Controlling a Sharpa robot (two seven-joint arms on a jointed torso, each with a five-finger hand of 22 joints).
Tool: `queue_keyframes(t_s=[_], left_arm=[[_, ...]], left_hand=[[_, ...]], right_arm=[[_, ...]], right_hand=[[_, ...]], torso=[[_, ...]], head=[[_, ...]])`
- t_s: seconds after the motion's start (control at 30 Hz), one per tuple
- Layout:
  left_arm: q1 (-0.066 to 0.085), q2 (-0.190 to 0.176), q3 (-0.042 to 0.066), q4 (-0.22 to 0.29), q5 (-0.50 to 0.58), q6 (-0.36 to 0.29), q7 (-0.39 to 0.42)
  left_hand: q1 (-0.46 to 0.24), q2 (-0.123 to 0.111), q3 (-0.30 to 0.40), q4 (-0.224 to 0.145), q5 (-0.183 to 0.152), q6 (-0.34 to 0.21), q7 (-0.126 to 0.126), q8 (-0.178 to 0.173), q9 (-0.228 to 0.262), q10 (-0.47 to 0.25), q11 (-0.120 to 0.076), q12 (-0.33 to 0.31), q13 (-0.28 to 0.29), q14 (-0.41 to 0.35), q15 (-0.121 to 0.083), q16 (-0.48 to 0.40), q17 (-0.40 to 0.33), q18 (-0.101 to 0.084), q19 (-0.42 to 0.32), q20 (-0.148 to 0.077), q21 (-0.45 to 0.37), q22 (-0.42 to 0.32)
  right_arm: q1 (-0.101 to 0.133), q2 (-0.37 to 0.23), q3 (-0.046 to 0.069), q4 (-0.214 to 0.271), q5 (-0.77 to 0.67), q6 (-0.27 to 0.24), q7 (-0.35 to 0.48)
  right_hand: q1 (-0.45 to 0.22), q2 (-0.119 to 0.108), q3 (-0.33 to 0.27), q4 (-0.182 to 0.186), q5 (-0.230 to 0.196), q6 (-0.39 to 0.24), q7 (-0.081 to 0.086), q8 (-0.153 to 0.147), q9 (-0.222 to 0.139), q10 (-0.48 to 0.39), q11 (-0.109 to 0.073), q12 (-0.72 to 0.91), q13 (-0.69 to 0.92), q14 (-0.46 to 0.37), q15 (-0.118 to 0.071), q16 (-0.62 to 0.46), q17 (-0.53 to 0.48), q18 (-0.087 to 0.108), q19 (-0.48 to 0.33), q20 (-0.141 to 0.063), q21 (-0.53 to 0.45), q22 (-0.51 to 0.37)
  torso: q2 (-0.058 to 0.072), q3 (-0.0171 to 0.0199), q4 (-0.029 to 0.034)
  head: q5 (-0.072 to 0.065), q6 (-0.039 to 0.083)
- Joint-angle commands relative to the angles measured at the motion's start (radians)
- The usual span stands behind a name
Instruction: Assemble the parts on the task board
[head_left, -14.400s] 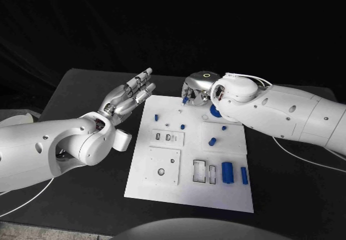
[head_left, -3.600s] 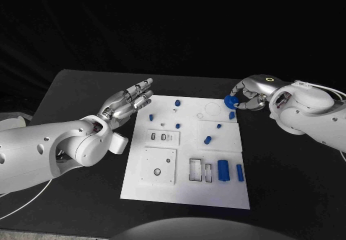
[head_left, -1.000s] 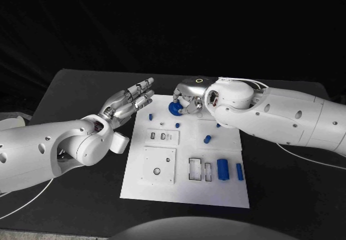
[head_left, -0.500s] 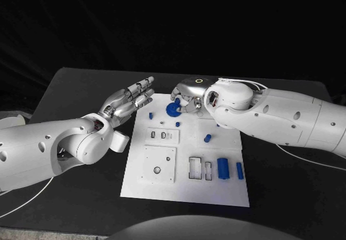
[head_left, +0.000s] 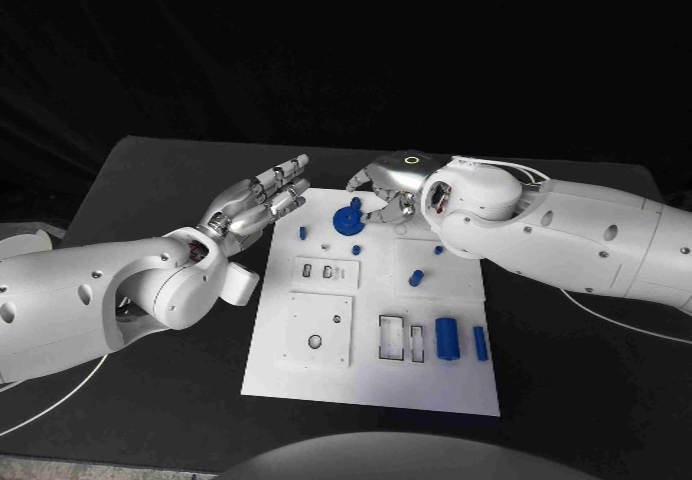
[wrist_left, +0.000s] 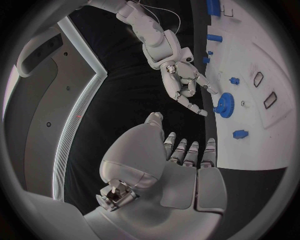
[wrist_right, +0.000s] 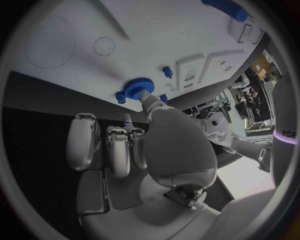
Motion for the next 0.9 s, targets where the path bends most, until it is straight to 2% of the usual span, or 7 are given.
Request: queue_keyframes(t_s=[0.03, 0.13, 0.3, 0.47, 0.6, 0.83, 0.9], left_arm=[[0.0, -0.002, 0.0, 0.004, -0.001, 0.018, 0.008], [0.0, -0.007, 0.0, 0.006, -0.001, 0.016, 0.009], [0.0, -0.013, 0.0, 0.009, -0.001, 0.013, 0.009], [0.0, -0.013, 0.0, 0.008, -0.001, 0.012, 0.01], [0.0, -0.007, 0.0, 0.004, -0.001, 0.017, 0.01], [-0.002, -0.003, 0.0, 0.001, -0.001, 0.02, 0.012], [-0.004, -0.004, 0.0, 0.001, -0.001, 0.021, 0.012]], left_hand=[[0.003, -0.004, 0.003, 0.005, 0.003, 0.007, -0.001, 0.005, 0.001, 0.0, 0.009, 0.003, 0.001, 0.001, 0.008, 0.001, 0.001, 0.01, -0.001, 0.005, 0.006, 0.002], [0.003, -0.004, 0.003, 0.005, 0.003, 0.007, -0.001, 0.005, 0.001, 0.0, 0.009, 0.003, 0.001, 0.001, 0.008, 0.001, 0.001, 0.01, -0.001, 0.005, 0.006, 0.002], [0.004, -0.004, 0.003, 0.005, 0.004, 0.008, 0.0, 0.006, 0.002, 0.001, 0.009, 0.004, 0.002, 0.001, 0.008, 0.002, 0.001, 0.01, 0.0, 0.005, 0.006, 0.002], [0.004, -0.004, 0.003, 0.005, 0.004, 0.008, 0.0, 0.006, 0.002, 0.001, 0.009, 0.004, 0.002, 0.001, 0.009, 0.002, 0.001, 0.01, 0.0, 0.005, 0.006, 0.002], [0.005, -0.004, 0.004, 0.004, 0.005, 0.008, 0.001, 0.006, 0.002, 0.001, 0.01, 0.004, 0.002, 0.002, 0.009, 0.002, 0.001, 0.01, 0.0, 0.006, 0.006, 0.002], [0.007, -0.004, 0.006, 0.002, 0.008, 0.008, 0.002, 0.007, 0.002, 0.001, 0.012, 0.004, 0.002, 0.002, 0.01, 0.002, 0.001, 0.01, 0.0, 0.006, 0.007, 0.002], [0.007, -0.004, 0.006, 0.002, 0.008, 0.008, 0.002, 0.007, 0.002, 0.001, 0.012, 0.004, 0.002, 0.002, 0.01, 0.002, 0.001, 0.01, 0.0, 0.006, 0.007, 0.002]], right_arm=[[0.006, -0.029, 0.001, 0.021, 0.022, -0.086, 0.014], [0.024, -0.083, 0.002, 0.062, 0.037, -0.096, 0.003], [0.059, -0.189, 0.002, 0.137, 0.065, -0.063, -0.027], [0.073, -0.287, 0.002, 0.186, 0.073, -0.037, -0.04], [0.067, -0.351, 0.001, 0.209, 0.058, -0.024, -0.042], [0.048, -0.423, -0.002, 0.231, 0.038, -0.037, -0.036], [0.042, -0.439, -0.003, 0.234, 0.036, -0.042, -0.033]], right_hand=[[-0.004, 0.009, -0.006, 0.001, 0.014, 0.035, 0.005, 0.018, 0.001, 0.103, -0.002, 0.004, 0.263, 0.104, -0.006, 0.003, 0.263, 0.007, 0.002, -0.005, -0.003, 0.156], [-0.002, 0.011, -0.008, 0.001, 0.023, 0.07, 0.009, 0.032, 0.001, 0.103, 0.002, 0.004, 0.263, 0.104, -0.003, 0.003, 0.263, 0.007, 0.003, -0.003, -0.004, 0.157], [-0.009, 0.01, -0.013, 0.007, 0.017, 0.082, 0.013, 0.036, 0.0, 0.103, 0.004, 0.004, 0.263, 0.104, -0.002, 0.003, 0.263, 0.007, 0.004, -0.002, -0.003, 0.159], [-0.017, 0.007, -0.019, 0.013, 0.024, 0.098, 0.013, 0.04, -0.001, 0.103, 0.005, 0.004, 0.263, 0.104, -0.001, 0.003, 0.263, 0.001, 0.017, -0.001, 0.022, 0.169], [-0.016, 0.005, -0.022, 0.014, 0.017, 0.107, 0.013, 0.043, -0.001, 0.103, 0.005, 0.004, 0.263, 0.104, -0.001, 0.003, 0.262, -0.003, 0.025, -0.001, 0.041, 0.176], [-0.02, -0.003, -0.03, 0.023, -0.002, 0.117, 0.011, 0.044, -0.002, 0.103, 0.003, 0.004, 0.263, 0.102, -0.004, -0.007, 0.252, -0.007, 0.036, -0.003, 0.065, 0.185], [-0.023, -0.006, -0.034, 0.029, -0.014, 0.118, 0.01, 0.043, -0.004, 0.103, 0.003, 0.004, 0.263, 0.102, -0.005, -0.008, 0.251, -0.008, 0.038, -0.004, 0.069, 0.188]], torso=[[0.0, -0.0007, -0.0008], [0.0, -0.0004, -0.0007], [0.0, -0.0008, -0.0015], [-0.001, 0.0002, -0.0019], [-0.002, 0.0035, -0.0034], [-0.006, 0.0059, -0.0027], [-0.005, 0.0051, -0.0021]], head=[[0.005, 0.004], [0.008, 0.004], [0.006, -0.001], [0.006, 0.001], [0.003, 0.002], [0.0, 0.005], [-0.002, 0.006]])
